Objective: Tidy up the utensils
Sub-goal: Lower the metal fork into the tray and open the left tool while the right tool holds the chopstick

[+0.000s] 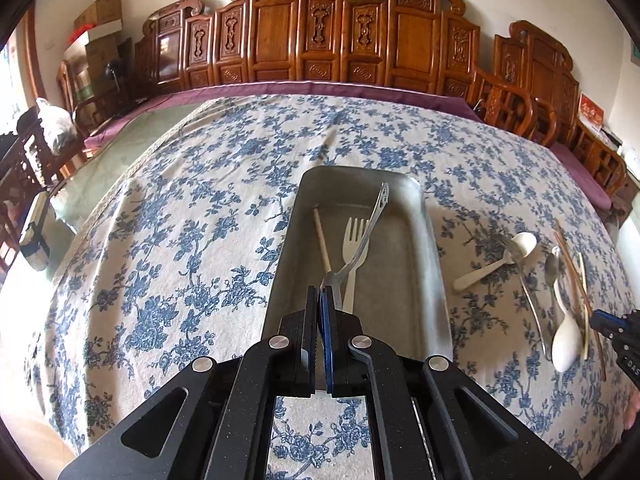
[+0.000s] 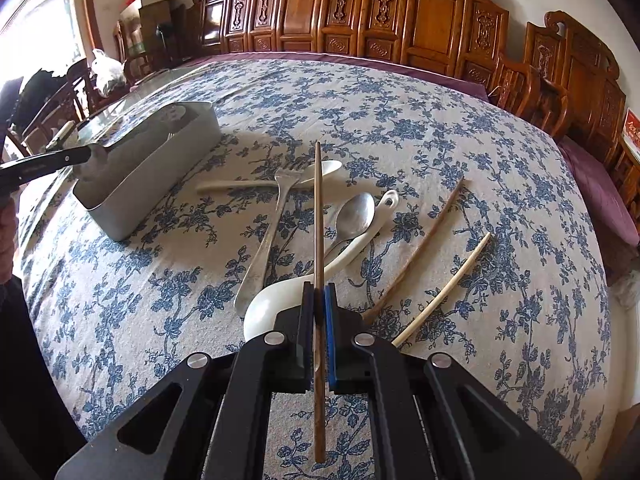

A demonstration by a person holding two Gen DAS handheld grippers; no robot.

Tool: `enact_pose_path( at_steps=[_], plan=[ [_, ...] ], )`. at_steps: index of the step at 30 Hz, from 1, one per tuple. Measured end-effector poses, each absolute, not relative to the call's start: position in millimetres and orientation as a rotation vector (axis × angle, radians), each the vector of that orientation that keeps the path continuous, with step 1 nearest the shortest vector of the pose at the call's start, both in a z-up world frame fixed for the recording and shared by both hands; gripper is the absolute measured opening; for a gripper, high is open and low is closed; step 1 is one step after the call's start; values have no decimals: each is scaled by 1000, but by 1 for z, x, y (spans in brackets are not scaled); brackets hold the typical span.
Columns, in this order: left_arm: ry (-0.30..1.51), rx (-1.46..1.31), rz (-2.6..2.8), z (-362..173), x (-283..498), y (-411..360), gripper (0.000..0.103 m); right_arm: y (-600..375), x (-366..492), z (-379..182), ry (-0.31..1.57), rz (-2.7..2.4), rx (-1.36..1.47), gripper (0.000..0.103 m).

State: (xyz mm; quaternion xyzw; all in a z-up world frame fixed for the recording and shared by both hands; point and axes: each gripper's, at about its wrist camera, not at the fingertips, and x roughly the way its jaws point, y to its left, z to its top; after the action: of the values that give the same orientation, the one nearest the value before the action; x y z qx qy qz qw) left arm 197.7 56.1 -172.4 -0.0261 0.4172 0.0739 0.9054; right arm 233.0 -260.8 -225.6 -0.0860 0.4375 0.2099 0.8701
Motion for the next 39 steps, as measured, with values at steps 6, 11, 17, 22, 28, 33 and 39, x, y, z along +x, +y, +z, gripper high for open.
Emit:
enact_pose_path(
  at_steps=[6,11,17,22,28,33,39],
  plan=[
    [901,-60,177,-185,207,61,2,-257,230,-222,905,441,-184,6],
    [932,-74,174,-194,213,63,2,-250,226,-211,883,449,-183,6],
    [953,-82,155,-196,218,62,2,-233,222,-197,865,466,-200,6],
    [962,-98,132,-194,221,63,2,-219,222,-182,852,478,-198,6],
    [944,-97,110,-192,223,63,2,-198,221,-173,843,497,-204,6],
    [892,-108,124,-177,220,70,1,-186,218,-171,843,499,-227,6],
    [879,-100,170,-170,222,81,1,-182,215,-170,844,500,-238,6]
  ],
)
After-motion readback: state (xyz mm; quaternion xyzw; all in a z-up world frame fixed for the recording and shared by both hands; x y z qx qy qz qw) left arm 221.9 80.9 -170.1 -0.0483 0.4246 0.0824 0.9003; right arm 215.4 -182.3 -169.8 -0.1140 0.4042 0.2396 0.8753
